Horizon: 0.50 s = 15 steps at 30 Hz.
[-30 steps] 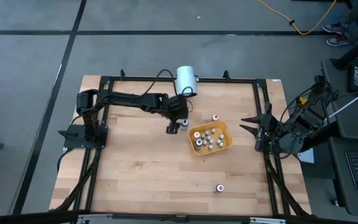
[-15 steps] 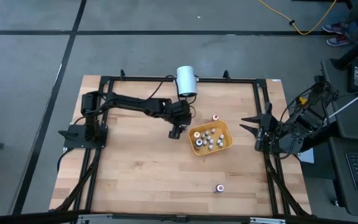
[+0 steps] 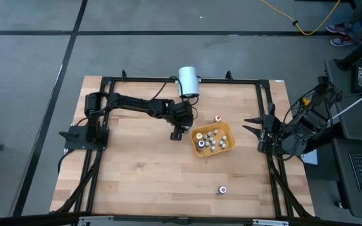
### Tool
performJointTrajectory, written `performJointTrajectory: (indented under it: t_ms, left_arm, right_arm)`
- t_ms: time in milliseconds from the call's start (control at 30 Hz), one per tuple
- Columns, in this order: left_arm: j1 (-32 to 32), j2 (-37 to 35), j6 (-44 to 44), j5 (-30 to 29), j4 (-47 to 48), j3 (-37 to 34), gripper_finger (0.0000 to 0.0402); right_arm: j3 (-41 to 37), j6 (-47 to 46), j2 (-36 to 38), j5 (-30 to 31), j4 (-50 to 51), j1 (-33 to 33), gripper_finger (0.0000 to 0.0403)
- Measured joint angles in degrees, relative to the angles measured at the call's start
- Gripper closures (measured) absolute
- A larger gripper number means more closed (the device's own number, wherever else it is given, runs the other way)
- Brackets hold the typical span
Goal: Pick & Place food coloring
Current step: Put the large blue food coloring bottle into the yellow bin
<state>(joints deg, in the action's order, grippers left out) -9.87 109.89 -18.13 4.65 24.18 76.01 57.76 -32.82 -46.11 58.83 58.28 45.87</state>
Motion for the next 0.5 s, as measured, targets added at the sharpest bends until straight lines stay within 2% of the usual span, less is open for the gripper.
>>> performJointTrajectory:
  t_ms: [200, 367, 500]
  left_arm:
    - [0.0, -0.7, 1.0, -0.3, 0.6, 0.0, 0.0257]
    - [-0.3, -5.0, 1.0, -3.8, 4.9, 1.6, 0.0257]
    - [-0.4, -9.8, 2.2, -4.0, 6.6, 4.2, 0.0257]
  right_arm:
    - [0.0, 0.0, 0.0, 0.0, 0.4, 0.0, 0.0293]
    - [0.0, -0.1, 0.0, 0.0, 0.4, 0.0, 0.0293]
    - [0.0, -0.1, 0.0, 0.0, 0.4, 0.0, 0.0293]
